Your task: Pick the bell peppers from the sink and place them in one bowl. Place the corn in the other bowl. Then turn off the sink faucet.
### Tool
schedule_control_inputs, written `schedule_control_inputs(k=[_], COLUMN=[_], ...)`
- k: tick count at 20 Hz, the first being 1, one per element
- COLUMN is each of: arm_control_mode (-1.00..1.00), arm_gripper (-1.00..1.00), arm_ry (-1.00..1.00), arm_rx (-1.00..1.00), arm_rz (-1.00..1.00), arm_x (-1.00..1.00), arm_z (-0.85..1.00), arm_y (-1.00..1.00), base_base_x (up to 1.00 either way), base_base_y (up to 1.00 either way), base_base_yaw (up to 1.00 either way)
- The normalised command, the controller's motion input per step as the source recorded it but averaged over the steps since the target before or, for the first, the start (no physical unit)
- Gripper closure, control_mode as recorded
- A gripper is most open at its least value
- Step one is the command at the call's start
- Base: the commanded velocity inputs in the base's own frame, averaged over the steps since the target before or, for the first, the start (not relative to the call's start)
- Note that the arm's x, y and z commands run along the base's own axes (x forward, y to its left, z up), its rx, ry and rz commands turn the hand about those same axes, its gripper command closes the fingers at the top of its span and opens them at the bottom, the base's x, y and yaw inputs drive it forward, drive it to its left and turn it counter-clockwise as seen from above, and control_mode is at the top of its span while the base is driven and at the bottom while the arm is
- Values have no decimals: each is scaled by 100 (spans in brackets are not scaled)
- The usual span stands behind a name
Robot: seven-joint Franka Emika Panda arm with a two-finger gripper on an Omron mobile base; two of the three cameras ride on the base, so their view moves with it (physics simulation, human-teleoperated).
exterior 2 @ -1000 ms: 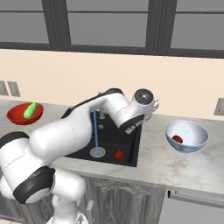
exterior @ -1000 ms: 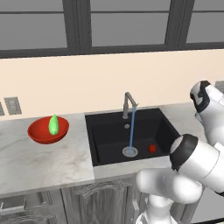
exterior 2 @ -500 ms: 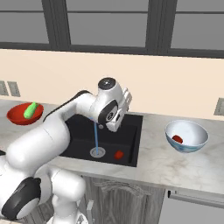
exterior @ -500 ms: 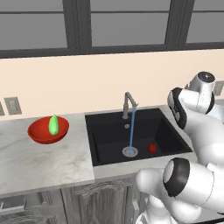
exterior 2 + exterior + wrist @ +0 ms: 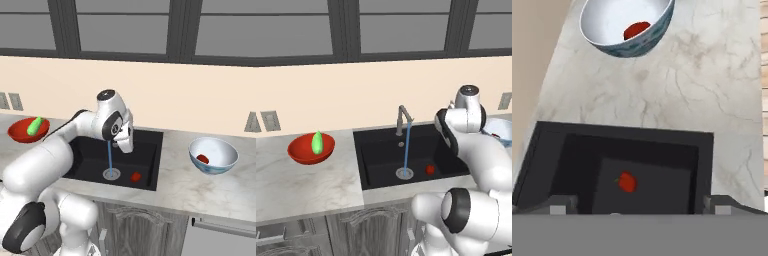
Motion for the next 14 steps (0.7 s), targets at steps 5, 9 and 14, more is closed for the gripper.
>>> schedule_control_inputs(k=[5, 9, 14], arm_control_mode=[-100, -100, -100], arm_gripper=[-100, -100, -100], arm_ry=[51, 13, -10], arm_rx=[-15, -2, 0], arm_rz=[37, 43, 47], arm_x=[16, 3, -1], arm_z=[0, -11, -47], arm_y=[1, -5, -6], base_base_x=[0, 0, 0], base_base_y=[0, 0, 0], base_base_yaw=[0, 0, 0])
